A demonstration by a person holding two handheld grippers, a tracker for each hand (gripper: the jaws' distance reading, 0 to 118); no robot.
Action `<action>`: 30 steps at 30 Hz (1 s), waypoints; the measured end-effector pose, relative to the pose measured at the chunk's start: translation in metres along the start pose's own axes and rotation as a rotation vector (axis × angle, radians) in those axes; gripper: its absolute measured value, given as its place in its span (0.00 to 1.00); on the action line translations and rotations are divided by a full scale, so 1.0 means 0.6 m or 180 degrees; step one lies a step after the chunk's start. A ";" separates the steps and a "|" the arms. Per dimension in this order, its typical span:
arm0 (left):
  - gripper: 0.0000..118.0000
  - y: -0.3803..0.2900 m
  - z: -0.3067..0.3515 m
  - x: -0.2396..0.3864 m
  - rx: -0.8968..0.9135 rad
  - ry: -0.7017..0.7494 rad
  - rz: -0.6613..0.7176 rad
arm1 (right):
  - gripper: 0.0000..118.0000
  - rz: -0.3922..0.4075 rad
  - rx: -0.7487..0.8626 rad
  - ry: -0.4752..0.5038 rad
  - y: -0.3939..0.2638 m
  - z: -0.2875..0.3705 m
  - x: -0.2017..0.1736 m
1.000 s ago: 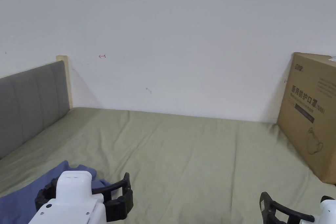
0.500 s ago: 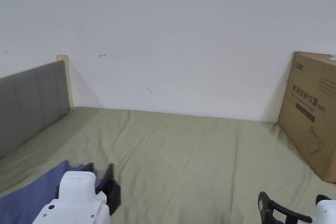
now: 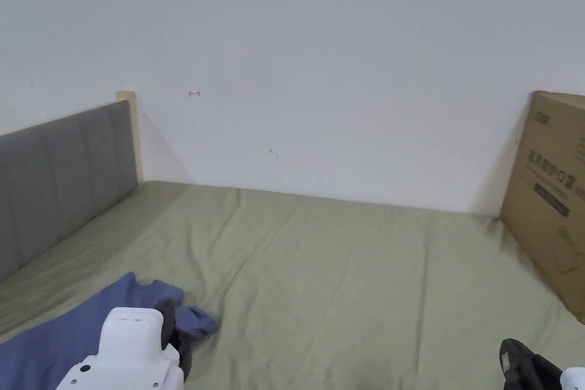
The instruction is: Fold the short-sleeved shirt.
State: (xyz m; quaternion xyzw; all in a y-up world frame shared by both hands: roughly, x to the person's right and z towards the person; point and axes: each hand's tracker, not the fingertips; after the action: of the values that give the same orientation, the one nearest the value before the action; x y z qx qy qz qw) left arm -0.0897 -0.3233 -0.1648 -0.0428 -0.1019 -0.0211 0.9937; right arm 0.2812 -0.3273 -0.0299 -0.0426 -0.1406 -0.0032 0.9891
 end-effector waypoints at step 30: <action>0.00 -0.121 -0.351 -0.244 -0.1861 -0.0259 0.0295 | 0.00 0.0351 -0.0622 0.1751 -0.060 -0.216 -0.252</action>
State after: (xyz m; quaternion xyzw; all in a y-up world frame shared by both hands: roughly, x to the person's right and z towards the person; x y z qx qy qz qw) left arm -0.1940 -0.4098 -0.3944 -0.3326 -0.1292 -0.0025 0.9342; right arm 0.1712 -0.3750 -0.1930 -0.1427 0.1362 0.0255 0.9800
